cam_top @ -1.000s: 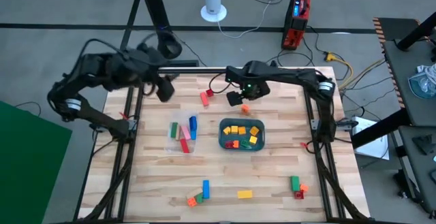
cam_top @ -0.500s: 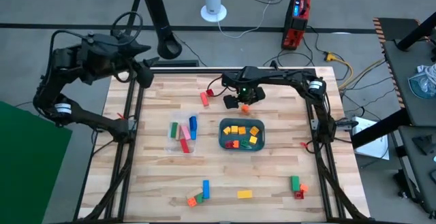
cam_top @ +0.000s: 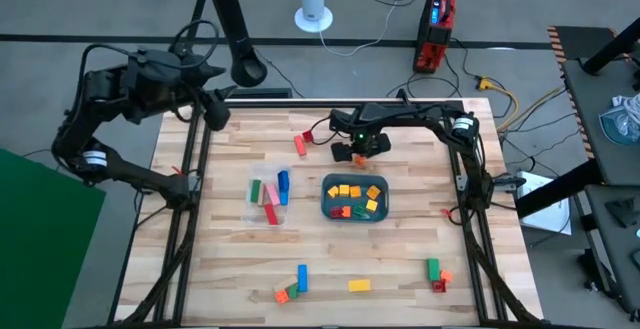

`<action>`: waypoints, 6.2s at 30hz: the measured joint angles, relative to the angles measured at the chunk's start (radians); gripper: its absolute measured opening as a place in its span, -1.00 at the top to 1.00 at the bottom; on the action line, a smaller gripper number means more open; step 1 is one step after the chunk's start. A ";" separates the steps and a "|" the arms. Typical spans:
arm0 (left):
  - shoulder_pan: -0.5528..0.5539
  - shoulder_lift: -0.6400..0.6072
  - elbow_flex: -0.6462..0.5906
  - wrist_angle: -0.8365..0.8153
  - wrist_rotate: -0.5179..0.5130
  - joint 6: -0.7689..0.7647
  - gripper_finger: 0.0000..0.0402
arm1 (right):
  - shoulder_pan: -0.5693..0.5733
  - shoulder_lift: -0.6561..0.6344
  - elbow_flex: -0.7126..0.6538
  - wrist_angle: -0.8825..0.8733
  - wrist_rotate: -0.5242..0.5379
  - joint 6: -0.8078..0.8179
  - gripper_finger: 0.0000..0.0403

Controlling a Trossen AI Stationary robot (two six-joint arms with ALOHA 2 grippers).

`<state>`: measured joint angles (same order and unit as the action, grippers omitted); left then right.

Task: Sort blocks by size
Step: Put the top middle orange square game piece into the blue bin, then put the orange rectangular block into the transparent bin

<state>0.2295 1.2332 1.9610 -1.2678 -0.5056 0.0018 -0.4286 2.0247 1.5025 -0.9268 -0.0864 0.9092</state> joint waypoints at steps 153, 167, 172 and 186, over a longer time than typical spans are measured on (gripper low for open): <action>0.259 0.639 -0.414 0.285 0.472 -0.596 -0.02 | 0.609 -0.777 -0.052 -0.269 0.603 -0.047 0.30; 0.277 0.812 -0.423 0.319 0.464 -0.659 -0.02 | 0.545 -0.774 -0.052 -0.272 0.605 -0.036 0.13; 0.277 0.827 -0.423 0.394 0.498 -0.666 -0.04 | 0.512 -0.774 -0.052 -0.273 0.602 -0.042 0.07; 0.277 0.828 -0.439 0.431 0.452 -0.719 -0.20 | 0.436 -0.774 -0.052 -0.273 0.576 -0.087 0.04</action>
<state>0.5068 2.0609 1.5223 -0.8365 -0.0536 -0.7170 0.0077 1.2510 1.4509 -1.1995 0.4900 0.8221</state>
